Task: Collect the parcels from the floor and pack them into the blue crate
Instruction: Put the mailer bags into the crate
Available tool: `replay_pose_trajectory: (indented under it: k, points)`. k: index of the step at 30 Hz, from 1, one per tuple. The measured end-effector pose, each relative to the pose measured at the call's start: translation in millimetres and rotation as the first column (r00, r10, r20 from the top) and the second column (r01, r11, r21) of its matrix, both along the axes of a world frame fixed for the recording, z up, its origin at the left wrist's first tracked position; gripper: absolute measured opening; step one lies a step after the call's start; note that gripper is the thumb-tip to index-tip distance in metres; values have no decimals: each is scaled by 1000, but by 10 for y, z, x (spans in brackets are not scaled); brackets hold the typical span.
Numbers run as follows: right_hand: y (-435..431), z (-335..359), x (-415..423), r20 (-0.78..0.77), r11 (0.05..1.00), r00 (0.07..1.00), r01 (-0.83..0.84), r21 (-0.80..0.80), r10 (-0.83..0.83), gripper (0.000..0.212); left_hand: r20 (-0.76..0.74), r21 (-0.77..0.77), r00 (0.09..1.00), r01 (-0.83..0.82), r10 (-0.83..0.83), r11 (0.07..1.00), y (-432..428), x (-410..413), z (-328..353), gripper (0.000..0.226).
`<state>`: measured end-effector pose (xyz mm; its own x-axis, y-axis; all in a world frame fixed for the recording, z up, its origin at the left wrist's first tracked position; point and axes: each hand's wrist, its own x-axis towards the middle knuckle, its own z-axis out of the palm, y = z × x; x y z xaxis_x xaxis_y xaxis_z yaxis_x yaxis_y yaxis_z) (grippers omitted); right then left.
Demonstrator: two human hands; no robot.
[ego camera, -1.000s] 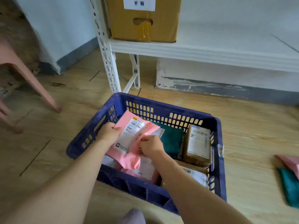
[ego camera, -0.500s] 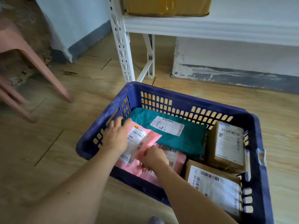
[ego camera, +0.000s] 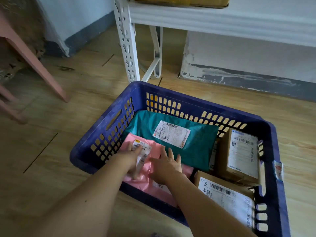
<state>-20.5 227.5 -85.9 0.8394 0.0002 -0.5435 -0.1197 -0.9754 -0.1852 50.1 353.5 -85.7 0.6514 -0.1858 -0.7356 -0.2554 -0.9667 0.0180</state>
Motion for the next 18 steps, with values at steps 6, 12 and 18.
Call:
replay_pose_trajectory:
  k: [6,12,18]
  points:
    - [-124,-65,4,-95,997,992,-80,7,80,64,-1,118,1000,31,-31,993,-38,113,-262,104]
    - [-280,-18,-33,-148,995,984,-92,47,98,65,-58,196,996,83,-72,977,-146,70,-102,130]
    - [-366,148,-20,-6,987,999,44,154,-43,44,-113,222,992,71,-47,972,-257,98,178,124]
